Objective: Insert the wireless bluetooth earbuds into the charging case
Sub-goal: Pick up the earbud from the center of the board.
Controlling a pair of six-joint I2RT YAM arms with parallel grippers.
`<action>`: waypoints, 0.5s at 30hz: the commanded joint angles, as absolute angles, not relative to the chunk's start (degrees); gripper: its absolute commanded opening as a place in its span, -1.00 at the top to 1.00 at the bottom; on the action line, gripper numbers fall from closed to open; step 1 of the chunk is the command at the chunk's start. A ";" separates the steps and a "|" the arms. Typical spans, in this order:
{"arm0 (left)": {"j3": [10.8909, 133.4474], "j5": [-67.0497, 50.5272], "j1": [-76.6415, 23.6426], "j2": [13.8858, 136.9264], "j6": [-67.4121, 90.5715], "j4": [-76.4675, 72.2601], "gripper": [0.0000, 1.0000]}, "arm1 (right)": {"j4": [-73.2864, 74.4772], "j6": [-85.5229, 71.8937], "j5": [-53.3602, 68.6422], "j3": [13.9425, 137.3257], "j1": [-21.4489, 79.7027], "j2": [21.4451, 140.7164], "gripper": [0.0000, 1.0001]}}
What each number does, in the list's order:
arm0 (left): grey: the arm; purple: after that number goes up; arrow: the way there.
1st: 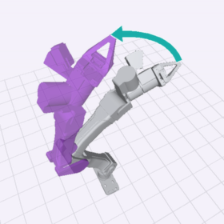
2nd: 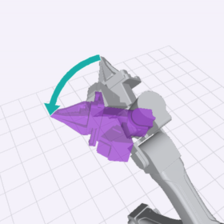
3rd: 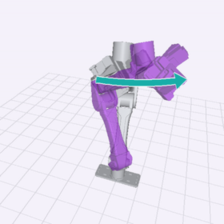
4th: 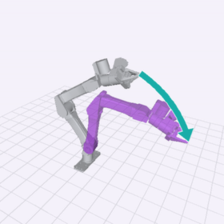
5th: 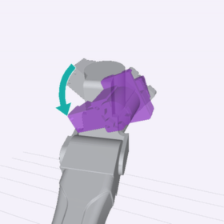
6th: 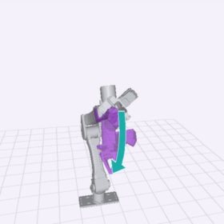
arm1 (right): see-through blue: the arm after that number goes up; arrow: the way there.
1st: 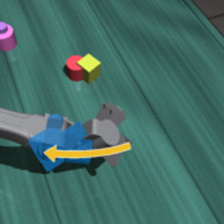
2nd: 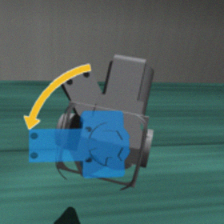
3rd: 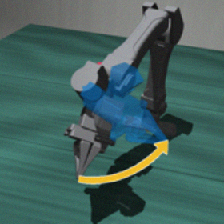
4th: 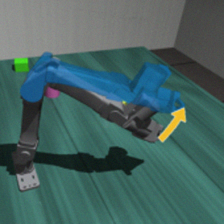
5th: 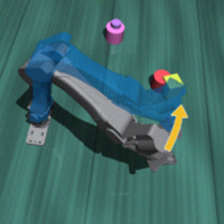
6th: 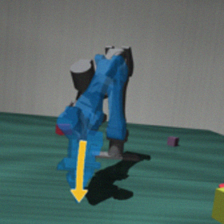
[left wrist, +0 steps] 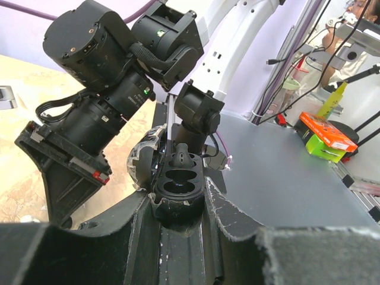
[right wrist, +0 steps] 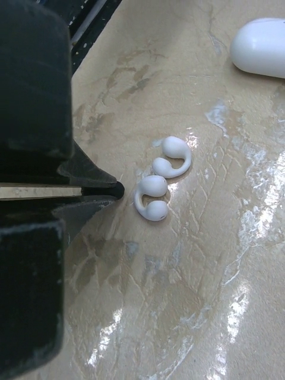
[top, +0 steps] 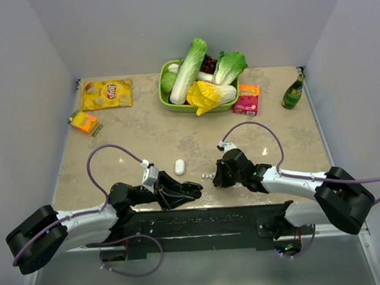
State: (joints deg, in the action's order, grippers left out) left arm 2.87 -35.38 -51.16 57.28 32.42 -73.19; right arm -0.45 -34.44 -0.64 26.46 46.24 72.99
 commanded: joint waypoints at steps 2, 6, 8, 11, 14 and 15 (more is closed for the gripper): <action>-3.34 -35.42 -51.50 57.31 32.26 -88.42 1.00 | 1.93 -34.28 -3.33 26.10 46.41 64.64 1.00; -3.08 -34.63 -51.50 56.78 31.82 -87.02 1.00 | 12.00 -32.18 -7.81 29.78 46.49 50.07 1.00; -2.64 -34.19 -51.50 56.69 31.55 -86.14 1.00 | 15.54 -29.63 -7.65 34.00 46.49 44.94 1.00; -1.85 -33.84 -51.50 57.65 31.55 -85.69 1.00 | 20.38 -23.48 -4.06 41.20 46.49 37.72 1.00; -0.53 -34.54 -51.50 60.28 31.99 -86.48 1.00 | 23.37 -17.42 4.98 48.59 46.49 36.30 1.00; -0.53 -35.24 -51.50 60.99 32.17 -86.75 1.00 | 24.16 -14.97 8.14 50.17 46.49 36.47 1.00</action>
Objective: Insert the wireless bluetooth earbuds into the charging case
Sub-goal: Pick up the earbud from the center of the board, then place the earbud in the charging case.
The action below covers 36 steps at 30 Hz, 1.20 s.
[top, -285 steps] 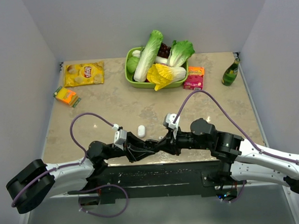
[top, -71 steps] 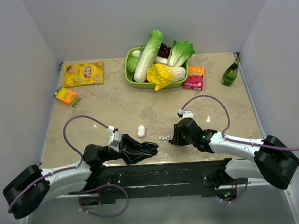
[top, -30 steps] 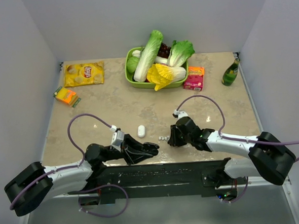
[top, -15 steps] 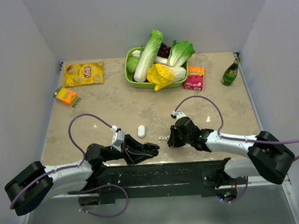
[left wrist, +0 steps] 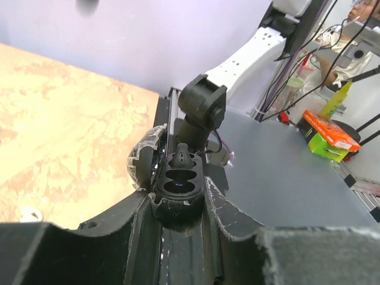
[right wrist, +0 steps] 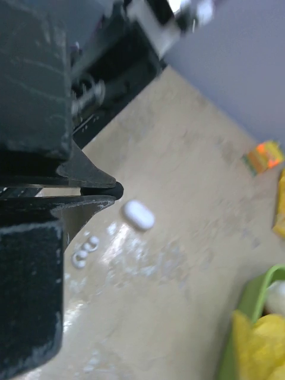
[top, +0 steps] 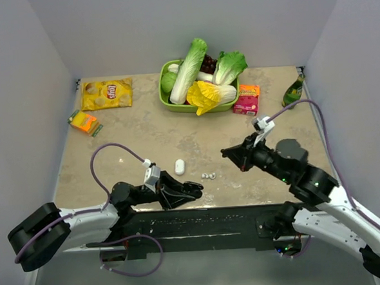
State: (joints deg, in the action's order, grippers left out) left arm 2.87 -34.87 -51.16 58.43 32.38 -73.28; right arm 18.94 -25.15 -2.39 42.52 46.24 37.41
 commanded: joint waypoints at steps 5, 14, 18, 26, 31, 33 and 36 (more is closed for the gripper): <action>3.16 -38.49 -51.50 64.68 33.66 -88.68 1.00 | 26.27 -9.77 28.09 56.42 46.49 39.90 1.00; 10.36 -45.61 -51.59 65.92 33.40 -83.42 1.00 | 26.37 -6.86 35.42 55.55 47.63 41.48 1.00; 13.62 -47.11 -51.68 66.27 31.91 -79.90 1.00 | 25.67 -6.15 33.50 55.11 50.70 42.27 1.00; 17.75 -47.55 -51.77 69.43 30.06 -77.43 1.00 | 24.26 -6.59 25.76 55.64 60.28 46.31 1.00; 17.93 -47.55 -51.94 69.78 29.88 -77.70 1.00 | 23.99 -6.86 23.21 55.90 61.52 47.98 1.00; 17.84 -47.46 -51.94 69.52 29.80 -77.61 1.00 | 24.17 -6.94 21.19 56.07 61.79 48.16 1.00; 17.67 -47.37 -52.03 69.26 29.44 -77.17 1.00 | 24.08 -7.38 18.99 56.07 61.88 48.69 1.00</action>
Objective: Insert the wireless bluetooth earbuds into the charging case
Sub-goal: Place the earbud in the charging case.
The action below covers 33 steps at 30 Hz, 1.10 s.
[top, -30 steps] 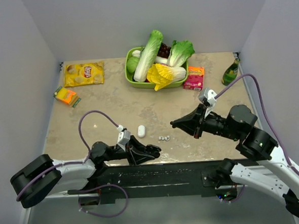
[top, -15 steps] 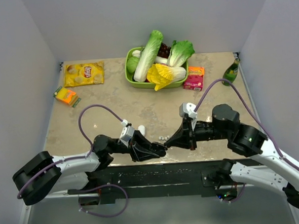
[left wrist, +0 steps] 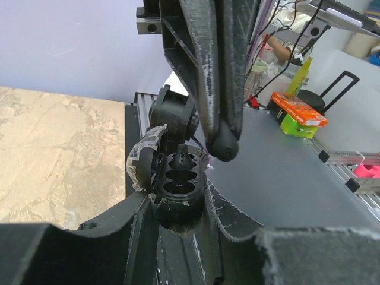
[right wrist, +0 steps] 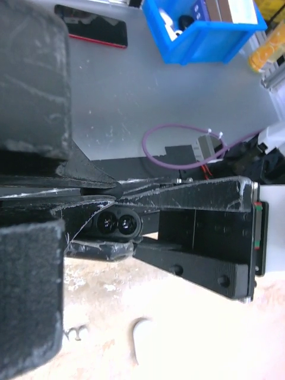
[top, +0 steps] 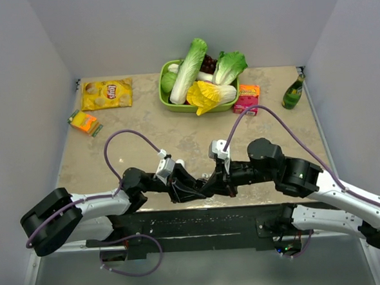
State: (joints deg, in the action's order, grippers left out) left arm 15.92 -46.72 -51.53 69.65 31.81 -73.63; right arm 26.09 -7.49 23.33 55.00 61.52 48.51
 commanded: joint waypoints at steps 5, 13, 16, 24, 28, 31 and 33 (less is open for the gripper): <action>17.40 -47.29 -52.21 69.17 29.27 -76.99 1.00 | 24.26 -7.65 17.58 55.99 62.05 49.74 1.00; 17.49 -46.93 -52.47 69.00 28.83 -76.64 1.00 | 24.26 -7.73 16.17 55.72 62.14 50.19 1.00; 17.40 -46.76 -52.65 69.00 28.74 -76.64 1.00 | 24.52 -7.65 16.00 55.63 62.23 50.27 1.00; 17.75 -46.32 -52.82 68.55 28.04 -75.42 1.00 | 26.19 -7.21 16.17 55.63 62.84 51.59 1.00; 17.84 -46.06 -52.82 68.29 27.60 -74.97 1.00 | 27.07 -7.21 15.91 55.81 63.10 52.12 1.00; 17.93 -45.97 -52.91 68.29 27.42 -74.79 1.00 | 27.77 -6.94 15.47 56.25 63.19 52.47 1.00; 17.84 -45.79 -52.91 68.12 27.33 -74.62 1.00 | 27.86 -7.12 15.21 56.51 63.28 52.56 1.00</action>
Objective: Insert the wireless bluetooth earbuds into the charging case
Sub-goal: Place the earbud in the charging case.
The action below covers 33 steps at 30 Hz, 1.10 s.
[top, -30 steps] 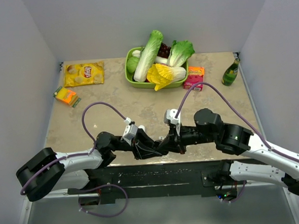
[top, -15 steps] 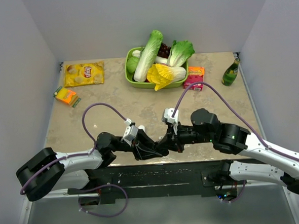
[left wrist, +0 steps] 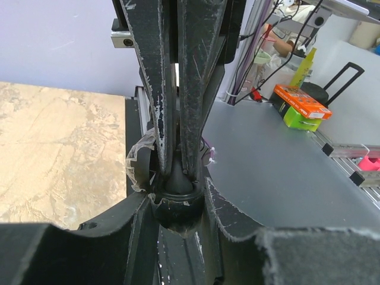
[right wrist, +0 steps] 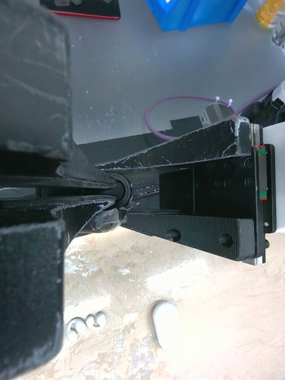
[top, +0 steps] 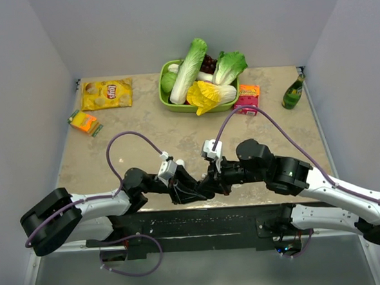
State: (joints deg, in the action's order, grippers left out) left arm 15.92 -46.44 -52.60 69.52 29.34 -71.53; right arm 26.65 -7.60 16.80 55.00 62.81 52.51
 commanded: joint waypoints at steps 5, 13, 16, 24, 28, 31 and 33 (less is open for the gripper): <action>17.84 -45.53 -52.91 68.20 27.07 -74.44 1.00 | 26.99 -8.70 13.62 57.04 63.28 51.16 0.50; 17.23 -44.83 -53.17 68.47 26.89 -74.44 1.00 | 24.52 -10.20 11.34 61.16 63.28 49.66 0.18; 16.79 -44.48 -53.17 68.55 26.63 -74.36 1.00 | 23.65 -11.16 8.89 62.49 63.28 46.68 0.13; 15.56 -43.24 -53.17 67.06 26.28 -74.27 1.00 | 25.65 -17.39 -16.85 58.45 63.28 42.10 0.18; 15.56 -41.49 -53.17 65.39 25.05 -71.99 1.00 | 28.39 -21.26 -22.06 55.82 63.28 45.08 0.41; 15.38 -38.51 -53.17 63.73 23.30 -69.36 1.00 | 25.23 -22.58 -17.76 53.36 63.28 46.23 0.49; 15.56 -36.40 -53.17 62.32 21.71 -67.16 1.00 | 23.21 -23.55 -15.05 52.48 63.28 46.93 0.49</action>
State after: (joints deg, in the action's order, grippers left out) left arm 15.75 -41.52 -52.93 65.01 26.28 -69.08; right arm 26.11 -19.90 -15.79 54.52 63.26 45.80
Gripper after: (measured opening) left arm 0.347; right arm 0.258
